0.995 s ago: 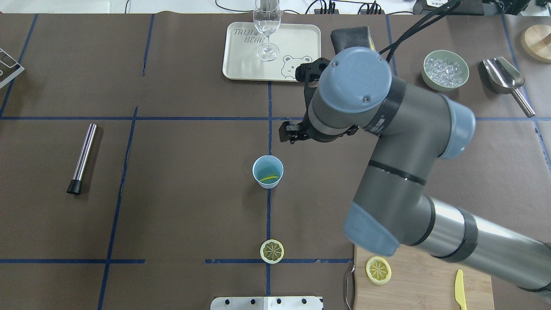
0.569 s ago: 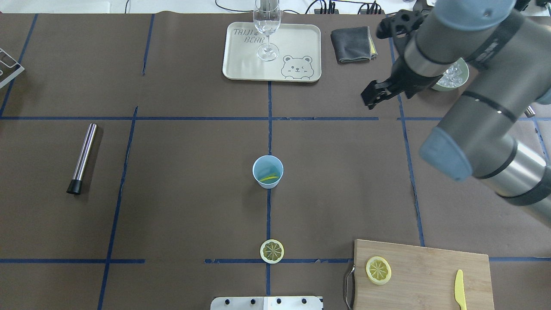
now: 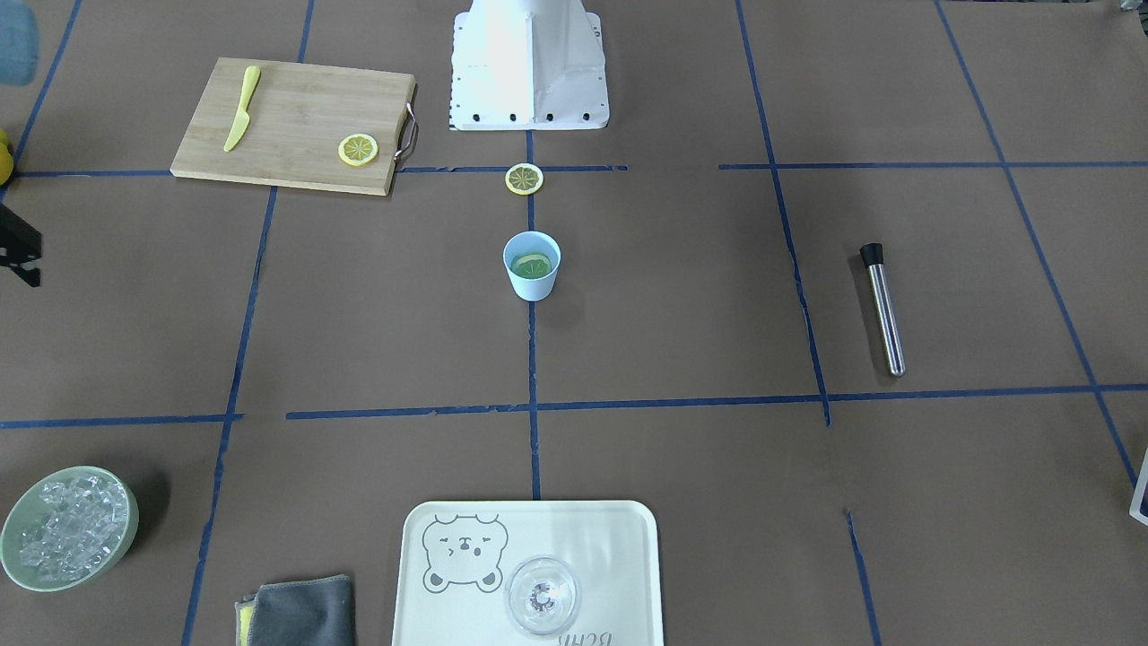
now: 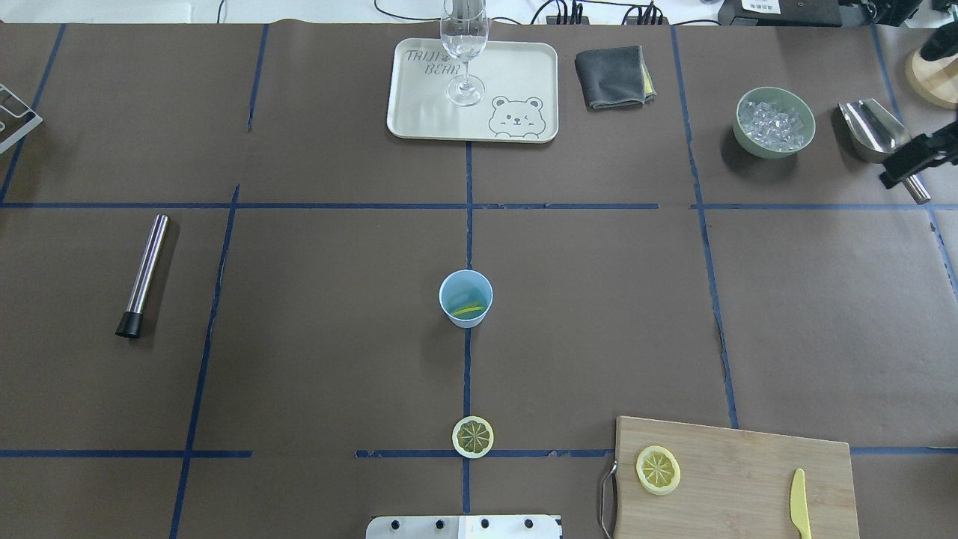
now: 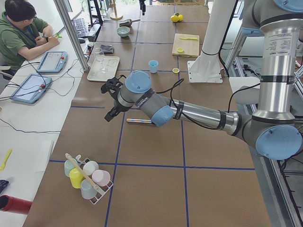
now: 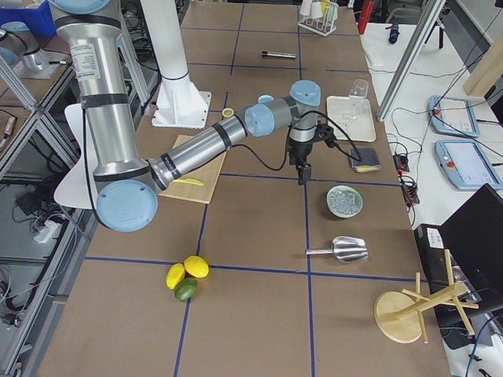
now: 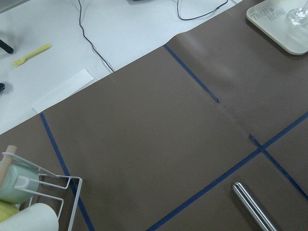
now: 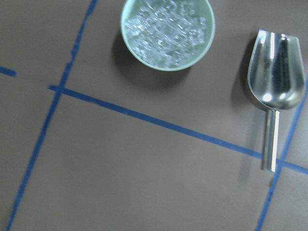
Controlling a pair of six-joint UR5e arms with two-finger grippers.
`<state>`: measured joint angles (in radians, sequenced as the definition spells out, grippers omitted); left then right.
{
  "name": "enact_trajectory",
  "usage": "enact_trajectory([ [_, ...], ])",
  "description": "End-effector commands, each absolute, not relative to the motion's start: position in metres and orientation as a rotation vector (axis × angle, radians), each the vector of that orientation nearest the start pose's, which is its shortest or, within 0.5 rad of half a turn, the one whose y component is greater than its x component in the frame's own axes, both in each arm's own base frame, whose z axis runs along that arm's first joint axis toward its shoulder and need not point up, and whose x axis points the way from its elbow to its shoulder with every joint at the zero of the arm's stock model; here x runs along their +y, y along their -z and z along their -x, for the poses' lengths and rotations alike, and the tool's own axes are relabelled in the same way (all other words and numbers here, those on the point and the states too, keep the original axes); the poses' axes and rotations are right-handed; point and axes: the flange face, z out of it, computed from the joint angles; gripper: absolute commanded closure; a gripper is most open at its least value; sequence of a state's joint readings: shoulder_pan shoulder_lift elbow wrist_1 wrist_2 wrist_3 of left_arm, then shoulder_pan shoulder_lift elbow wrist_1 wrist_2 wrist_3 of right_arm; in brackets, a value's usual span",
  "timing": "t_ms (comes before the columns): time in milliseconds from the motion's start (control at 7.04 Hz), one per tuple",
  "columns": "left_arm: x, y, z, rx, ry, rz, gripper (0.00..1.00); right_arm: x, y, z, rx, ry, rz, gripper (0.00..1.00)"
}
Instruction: Squeeze lemon into cup
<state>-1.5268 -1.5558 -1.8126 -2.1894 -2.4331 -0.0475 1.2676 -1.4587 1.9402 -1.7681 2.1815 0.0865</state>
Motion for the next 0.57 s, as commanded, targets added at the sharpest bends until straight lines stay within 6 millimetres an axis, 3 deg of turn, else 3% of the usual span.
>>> enact_trajectory([
  [0,-0.493,-0.457,-0.041,0.925,-0.285,-0.646,0.0,-0.463,-0.538,-0.012,-0.647,0.27,-0.095,0.0],
  [142,-0.497,-0.462,-0.079,0.859,-0.198,-0.614,0.0,-0.437,-0.566,-0.045,-0.647,0.189,-0.059,0.0],
  [426,-0.493,-0.479,-0.141,0.862,-0.024,-0.48,0.06,-0.417,-0.583,-0.051,-0.681,0.154,-0.022,0.0],
])
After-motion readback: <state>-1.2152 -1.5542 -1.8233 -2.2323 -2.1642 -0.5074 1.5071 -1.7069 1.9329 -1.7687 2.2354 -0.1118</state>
